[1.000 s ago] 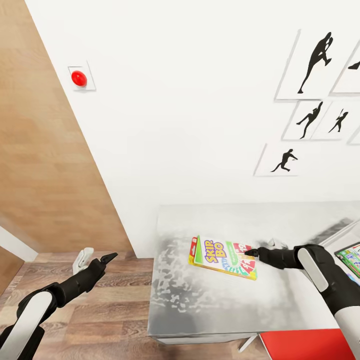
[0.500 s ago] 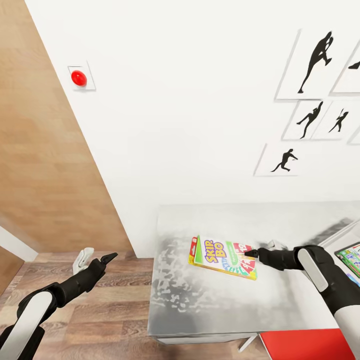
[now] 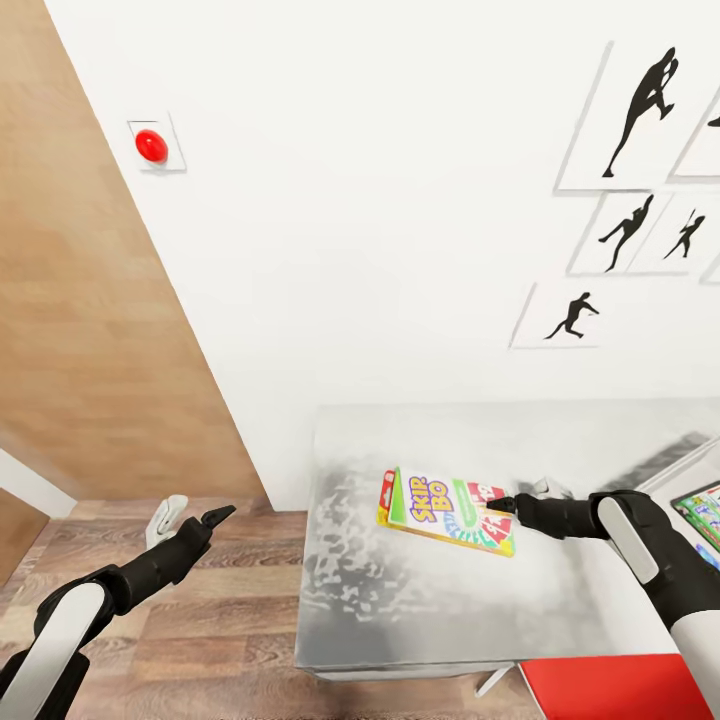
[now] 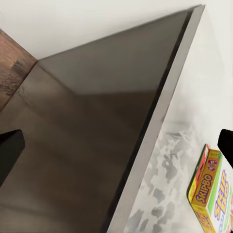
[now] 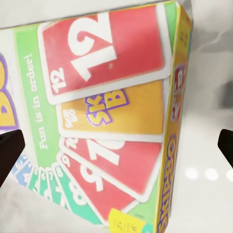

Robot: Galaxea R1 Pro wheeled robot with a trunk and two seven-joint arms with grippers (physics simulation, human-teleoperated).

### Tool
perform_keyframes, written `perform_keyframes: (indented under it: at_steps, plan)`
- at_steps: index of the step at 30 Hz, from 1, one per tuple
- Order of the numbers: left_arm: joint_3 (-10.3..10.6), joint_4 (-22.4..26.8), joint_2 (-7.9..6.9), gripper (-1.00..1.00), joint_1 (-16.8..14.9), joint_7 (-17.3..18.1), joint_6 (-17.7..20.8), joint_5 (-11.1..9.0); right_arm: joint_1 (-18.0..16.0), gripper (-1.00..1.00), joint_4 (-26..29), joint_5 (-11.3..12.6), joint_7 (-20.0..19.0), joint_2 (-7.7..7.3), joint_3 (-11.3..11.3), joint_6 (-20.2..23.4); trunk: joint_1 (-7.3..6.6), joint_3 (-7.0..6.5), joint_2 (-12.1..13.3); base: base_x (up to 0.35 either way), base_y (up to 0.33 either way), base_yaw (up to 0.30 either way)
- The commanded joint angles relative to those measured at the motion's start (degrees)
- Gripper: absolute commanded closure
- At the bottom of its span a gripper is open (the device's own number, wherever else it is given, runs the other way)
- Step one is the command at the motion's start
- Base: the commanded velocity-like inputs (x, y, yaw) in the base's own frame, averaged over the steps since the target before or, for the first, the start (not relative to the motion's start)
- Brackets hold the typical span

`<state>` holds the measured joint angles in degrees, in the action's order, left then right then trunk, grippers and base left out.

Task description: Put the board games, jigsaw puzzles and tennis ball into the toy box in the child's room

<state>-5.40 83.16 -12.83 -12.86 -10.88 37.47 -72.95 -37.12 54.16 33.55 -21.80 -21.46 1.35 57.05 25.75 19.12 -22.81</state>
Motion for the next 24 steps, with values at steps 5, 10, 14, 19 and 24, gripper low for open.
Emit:
perform_keyframes:
  at_steps: [5,10,14,19,24]
  plan:
    - [-0.05,0.08,0.0,-1.0,-0.05,-0.52,0.23,-0.61,-0.06,-1.0,0.0,-0.48,-0.89,-0.1,0.07,0.09,0.03,0.54,-0.11,0.0,0.0,0.0]
    - [-0.05,0.08,0.0,-1.0,-0.05,-0.53,0.23,-0.61,-0.06,-1.0,-0.01,-0.49,-1.1,-0.1,0.06,0.08,0.03,0.99,-0.11,0.0,0.0,0.0]
    - [-0.05,0.08,0.0,-1.0,-0.06,-0.52,0.23,-0.59,-0.06,-1.0,-0.01,-0.5,-1.2,-0.12,0.06,0.08,0.03,1.36,-0.11,0.0,0.0,0.0]
    - [-0.04,0.08,0.0,-1.0,-0.04,-0.52,0.23,-0.57,-0.06,-1.0,-0.02,-0.5,-1.27,-0.14,0.06,0.08,0.03,1.79,-0.11,0.0,0.0,0.0]
    - [0.01,0.08,0.0,-1.0,-0.04,-0.54,0.23,-0.55,-0.06,-1.0,-0.02,-0.51,-1.3,-0.16,0.06,0.08,0.03,2.03,-0.11,0.0,0.0,0.0]
